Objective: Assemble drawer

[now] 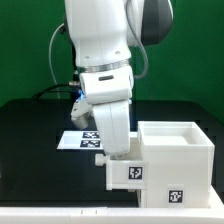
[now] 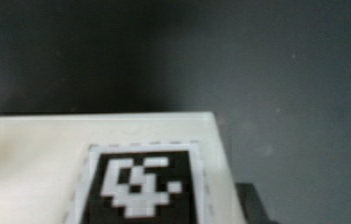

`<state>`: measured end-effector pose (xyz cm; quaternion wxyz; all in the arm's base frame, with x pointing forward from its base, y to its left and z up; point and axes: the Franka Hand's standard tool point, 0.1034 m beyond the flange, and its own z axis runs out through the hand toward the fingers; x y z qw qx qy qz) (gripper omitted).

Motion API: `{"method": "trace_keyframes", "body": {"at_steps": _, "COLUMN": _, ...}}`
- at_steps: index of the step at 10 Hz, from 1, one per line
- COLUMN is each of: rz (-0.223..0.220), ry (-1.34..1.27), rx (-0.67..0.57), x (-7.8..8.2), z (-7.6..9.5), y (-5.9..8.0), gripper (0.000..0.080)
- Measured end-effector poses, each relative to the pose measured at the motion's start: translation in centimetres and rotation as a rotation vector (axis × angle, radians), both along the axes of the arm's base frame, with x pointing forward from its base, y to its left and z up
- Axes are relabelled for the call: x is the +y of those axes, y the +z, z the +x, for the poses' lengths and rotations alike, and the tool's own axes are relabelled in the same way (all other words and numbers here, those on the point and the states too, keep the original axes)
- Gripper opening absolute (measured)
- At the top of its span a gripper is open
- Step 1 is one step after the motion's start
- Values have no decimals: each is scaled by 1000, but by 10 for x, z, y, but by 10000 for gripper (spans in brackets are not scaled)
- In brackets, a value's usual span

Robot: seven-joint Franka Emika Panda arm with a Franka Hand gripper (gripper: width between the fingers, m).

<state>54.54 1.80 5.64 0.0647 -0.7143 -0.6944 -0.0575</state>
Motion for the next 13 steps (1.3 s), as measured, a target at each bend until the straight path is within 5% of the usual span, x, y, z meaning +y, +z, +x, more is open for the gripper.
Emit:
{"method": "trace_keyframes", "body": {"at_steps": 5, "rz": 4, "ry": 4, "rx": -3, "x": 8, "z": -1, "y": -1, "gripper": 38}}
{"method": "trace_keyframes", "body": {"at_steps": 8, "rz": -18, "ry": 6, "rx": 26, "x": 6, "z": 5, "y": 25, "gripper": 527}}
{"method": "trace_keyframes", "body": {"at_steps": 11, "rz": -16, "ry": 33, "rx": 25, "x": -5, "z": 19, "y": 51, "gripper": 626}}
{"method": "trace_keyframes", "body": {"at_steps": 13, "rz": 77, "ry": 7, "rx": 13, "x": -30, "z": 35, "y": 41, "gripper": 648}}
